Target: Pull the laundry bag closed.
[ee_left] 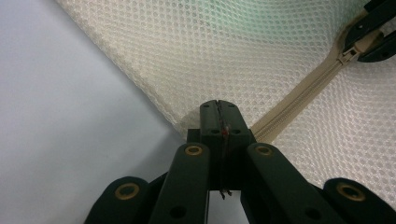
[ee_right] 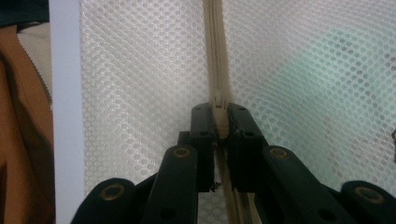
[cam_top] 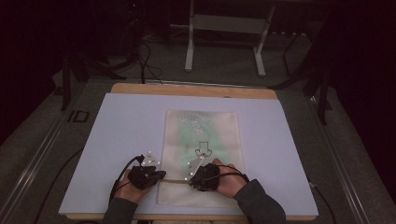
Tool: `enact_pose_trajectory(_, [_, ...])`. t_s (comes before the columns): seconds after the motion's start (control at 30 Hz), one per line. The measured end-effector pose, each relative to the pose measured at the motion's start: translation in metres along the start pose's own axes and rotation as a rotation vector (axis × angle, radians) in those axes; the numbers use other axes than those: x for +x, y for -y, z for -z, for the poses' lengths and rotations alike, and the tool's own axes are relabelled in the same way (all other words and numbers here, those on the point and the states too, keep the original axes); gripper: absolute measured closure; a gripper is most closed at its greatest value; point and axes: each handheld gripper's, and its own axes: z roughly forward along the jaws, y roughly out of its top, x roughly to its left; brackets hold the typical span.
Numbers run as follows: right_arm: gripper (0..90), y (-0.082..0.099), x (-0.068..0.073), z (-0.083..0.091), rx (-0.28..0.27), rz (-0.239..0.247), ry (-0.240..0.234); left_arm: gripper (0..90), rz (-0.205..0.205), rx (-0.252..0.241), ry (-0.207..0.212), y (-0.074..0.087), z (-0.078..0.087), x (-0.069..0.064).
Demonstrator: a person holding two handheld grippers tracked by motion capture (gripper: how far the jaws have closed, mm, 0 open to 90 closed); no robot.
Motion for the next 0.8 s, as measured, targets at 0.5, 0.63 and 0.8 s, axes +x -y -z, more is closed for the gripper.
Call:
enact_pose_trajectory(0.5, [82.5, 0.006, -0.001, 0.001, 0.003, -0.004, -0.007, 89.6, 0.002, -0.001, 0.0, 0.0, 0.0, 0.0])
enact_pose_trajectory(0.63, [82.5, 0.007, -0.001, 0.001, 0.007, -0.01, -0.008, 89.6, 0.001, -0.001, -0.001, 0.0, 0.0, 0.0])
enact_pose_trajectory(0.8, [82.5, 0.011, -0.002, 0.003, 0.007, -0.012, -0.005, 89.6, 0.001, -0.001, -0.001, 0.0, 0.0, 0.0])
